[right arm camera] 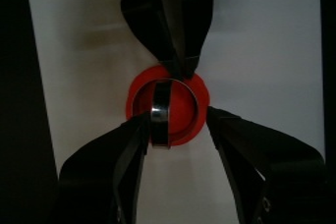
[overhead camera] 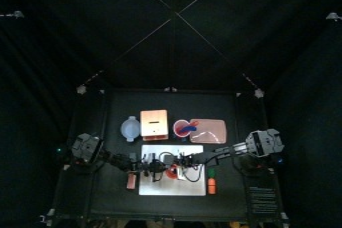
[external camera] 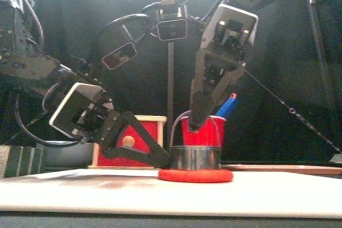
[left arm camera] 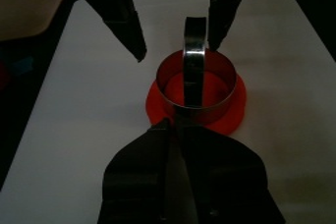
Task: Get the cutter from the drawer then cut the dough then place the extra dough in the bowl
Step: Place the extra dough in the bowl
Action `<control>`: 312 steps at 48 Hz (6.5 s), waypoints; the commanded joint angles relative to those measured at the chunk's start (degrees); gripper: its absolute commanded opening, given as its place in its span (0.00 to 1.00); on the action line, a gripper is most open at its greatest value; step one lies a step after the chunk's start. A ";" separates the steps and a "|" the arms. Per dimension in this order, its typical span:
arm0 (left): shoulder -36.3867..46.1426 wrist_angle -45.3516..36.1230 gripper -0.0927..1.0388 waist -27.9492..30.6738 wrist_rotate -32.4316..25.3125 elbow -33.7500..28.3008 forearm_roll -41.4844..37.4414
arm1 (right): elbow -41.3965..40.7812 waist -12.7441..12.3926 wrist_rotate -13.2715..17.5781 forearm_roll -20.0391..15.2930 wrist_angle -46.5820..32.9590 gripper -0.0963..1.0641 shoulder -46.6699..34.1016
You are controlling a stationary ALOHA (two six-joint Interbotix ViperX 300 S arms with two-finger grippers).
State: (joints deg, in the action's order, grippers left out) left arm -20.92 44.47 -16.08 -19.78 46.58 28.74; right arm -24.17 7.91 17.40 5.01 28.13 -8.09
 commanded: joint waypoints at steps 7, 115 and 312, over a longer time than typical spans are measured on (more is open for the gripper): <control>-0.18 -0.09 0.59 -0.09 0.35 -0.88 0.09 | 1.32 0.09 0.26 0.00 -0.18 0.69 0.70; 8.96 -8.61 0.59 0.18 0.09 -0.97 1.93 | -23.29 -1.85 1.49 1.67 -11.43 0.83 19.60; 57.22 -47.02 0.59 39.55 -0.18 6.06 -12.39 | -21.62 -5.45 1.32 3.96 -12.22 0.84 16.79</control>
State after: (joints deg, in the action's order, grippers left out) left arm 32.87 -1.05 21.71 -19.95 52.56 16.88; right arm -46.32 3.08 18.72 8.70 16.35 8.00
